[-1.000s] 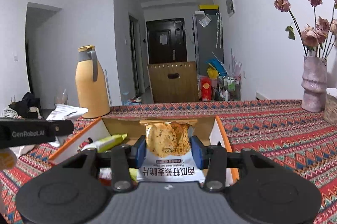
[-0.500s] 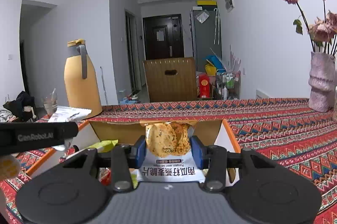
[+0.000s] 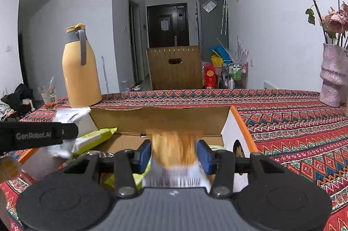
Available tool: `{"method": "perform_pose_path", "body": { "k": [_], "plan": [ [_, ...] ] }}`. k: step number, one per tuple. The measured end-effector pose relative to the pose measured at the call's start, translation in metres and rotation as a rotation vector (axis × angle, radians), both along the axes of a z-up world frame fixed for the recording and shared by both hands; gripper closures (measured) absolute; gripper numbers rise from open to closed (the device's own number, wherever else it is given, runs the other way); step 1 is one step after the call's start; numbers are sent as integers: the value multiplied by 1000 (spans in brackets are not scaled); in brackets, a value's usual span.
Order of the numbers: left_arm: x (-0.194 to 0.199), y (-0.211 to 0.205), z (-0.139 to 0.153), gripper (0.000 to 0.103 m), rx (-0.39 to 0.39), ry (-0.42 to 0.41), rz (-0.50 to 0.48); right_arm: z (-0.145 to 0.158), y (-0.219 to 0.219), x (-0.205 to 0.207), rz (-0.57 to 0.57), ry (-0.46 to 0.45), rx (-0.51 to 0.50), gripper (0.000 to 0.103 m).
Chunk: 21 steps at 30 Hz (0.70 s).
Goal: Organize snacks
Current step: 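Carry both held packets over the box and open both tools to drop them, then withdraw both open tools from the box toward the snack pile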
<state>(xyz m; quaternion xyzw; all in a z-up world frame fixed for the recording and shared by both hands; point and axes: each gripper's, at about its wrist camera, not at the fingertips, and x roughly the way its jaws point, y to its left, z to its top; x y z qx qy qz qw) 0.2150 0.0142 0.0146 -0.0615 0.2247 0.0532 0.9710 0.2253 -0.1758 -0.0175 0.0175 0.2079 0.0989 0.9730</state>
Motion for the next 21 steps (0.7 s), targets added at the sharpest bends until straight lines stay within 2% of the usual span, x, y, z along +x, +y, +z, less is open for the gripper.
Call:
{"method": "perform_pose_path", "body": {
  "k": [1, 2, 3, 4, 5, 7, 21],
  "plan": [
    [-2, -2, 2, 22, 1, -7, 10, 1, -1, 0, -4, -4, 4, 30],
    [-3, -1, 3, 12, 5, -16, 21, 1, -2, -1, -9, -8, 9, 26],
    [-5, -2, 4, 9, 13, -22, 36, 2, -4, -2, -12, -13, 16, 19],
    [-5, -2, 4, 2, 20, -25, 46, 3, -6, -4, -15, -17, 24, 16],
    [-5, -2, 5, 0, 23, -26, 56, 3, -8, -4, -17, -21, 30, 14],
    [-4, -1, 5, 0, 18, -18, 68, 4, -10, -3, -22, -24, 45, 0],
    [-3, 2, 5, 0, 2, -5, 70, 4, -12, -1, -34, -28, 59, 0]
  ]
}}
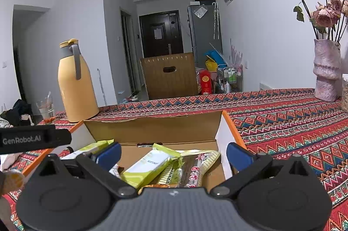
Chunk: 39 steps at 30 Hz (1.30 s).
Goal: Organize snacks
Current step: 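Withdraw both open tools from the box toward the snack pile, then grasp the yellow biscuit packet with the left tool while the right tool grasps a white sachet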
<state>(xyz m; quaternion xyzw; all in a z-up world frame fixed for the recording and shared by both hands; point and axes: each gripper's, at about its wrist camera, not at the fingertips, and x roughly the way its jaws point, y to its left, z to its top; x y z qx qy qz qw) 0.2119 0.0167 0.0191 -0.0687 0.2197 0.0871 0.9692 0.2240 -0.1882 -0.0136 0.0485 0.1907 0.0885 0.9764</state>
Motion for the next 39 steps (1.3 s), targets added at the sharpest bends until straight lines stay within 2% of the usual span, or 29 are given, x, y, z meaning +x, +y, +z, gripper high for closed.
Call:
{"method": "perform_pose_path", "body": {
  "k": [12, 25, 39],
  "plan": [
    [-16, -3, 21, 0, 4, -60, 27, 17, -7, -7, -15, -34, 5, 0],
    [-63, -1, 39, 0, 42, -79, -14, 42, -12, -56, 18, -87, -36, 0],
    [-119, 6, 13, 0, 45, 9, -68, 24, -29, -123, 55, -42, -57, 0]
  ]
}}
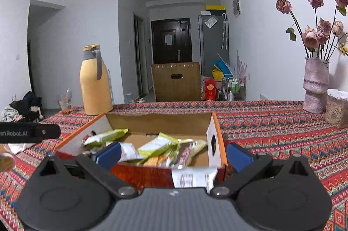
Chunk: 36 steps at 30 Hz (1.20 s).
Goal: Organize snacks
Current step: 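Grasp the yellow biscuit packet with the left tool while the right tool grasps a white sachet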
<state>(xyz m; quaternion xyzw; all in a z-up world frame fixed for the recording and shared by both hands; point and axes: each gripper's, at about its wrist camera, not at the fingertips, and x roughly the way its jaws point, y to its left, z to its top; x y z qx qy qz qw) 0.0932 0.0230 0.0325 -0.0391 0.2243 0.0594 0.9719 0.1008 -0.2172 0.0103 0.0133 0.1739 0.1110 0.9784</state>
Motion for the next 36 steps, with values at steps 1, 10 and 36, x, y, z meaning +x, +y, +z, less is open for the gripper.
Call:
{"method": "perform_pose_path", "body": {
  "k": [1, 10, 36],
  "plan": [
    [-4, 0, -3, 0, -3, 9, -5, -2, -1, -4, 2, 5, -1, 0],
    [-32, -15, -26, 0, -4, 84, -69, -27, -16, -42, 8, 79, -8, 0],
    [-56, -86, -76, 1, 55, 295, -237, -71, -54, -76, -78, 217, 10, 0]
  ]
}}
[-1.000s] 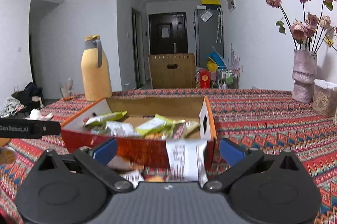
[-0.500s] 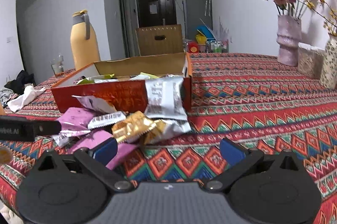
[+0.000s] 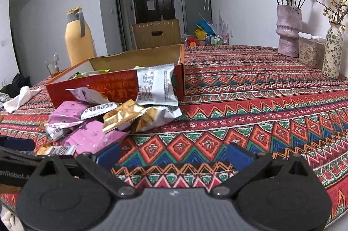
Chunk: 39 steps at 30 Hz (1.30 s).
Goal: Organize snacks
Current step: 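Grasp the yellow biscuit packet with the left tool while the right tool grasps a white sachet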
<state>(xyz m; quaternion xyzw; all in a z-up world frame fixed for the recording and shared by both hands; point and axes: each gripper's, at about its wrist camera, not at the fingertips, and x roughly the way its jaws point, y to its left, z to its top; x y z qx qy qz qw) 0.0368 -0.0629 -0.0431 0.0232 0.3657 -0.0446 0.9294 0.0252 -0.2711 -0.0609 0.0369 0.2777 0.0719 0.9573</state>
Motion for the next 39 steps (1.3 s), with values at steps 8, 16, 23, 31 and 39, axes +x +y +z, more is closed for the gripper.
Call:
{"method": "perform_pose_path", "body": {
  "k": [8, 16, 23, 31, 39],
  "plan": [
    [-1, 2, -3, 35, -19, 21, -6, -2, -1, -2, 3, 3, 5, 0],
    [-6, 8, -1, 46, -48, -5, -9, -5, 3, -2, 9, 13, 0, 0],
    [-11, 14, 7, 47, -55, -60, -18, -5, 5, -1, 11, 15, -3, 0],
    [-9, 35, 21, 47, -56, -127, 38, 4, 7, 9, 13, -11, -21, 0],
    [-2, 53, 33, 47, -50, -175, 89, 19, 13, 43, 17, -37, -42, 0]
  ]
}}
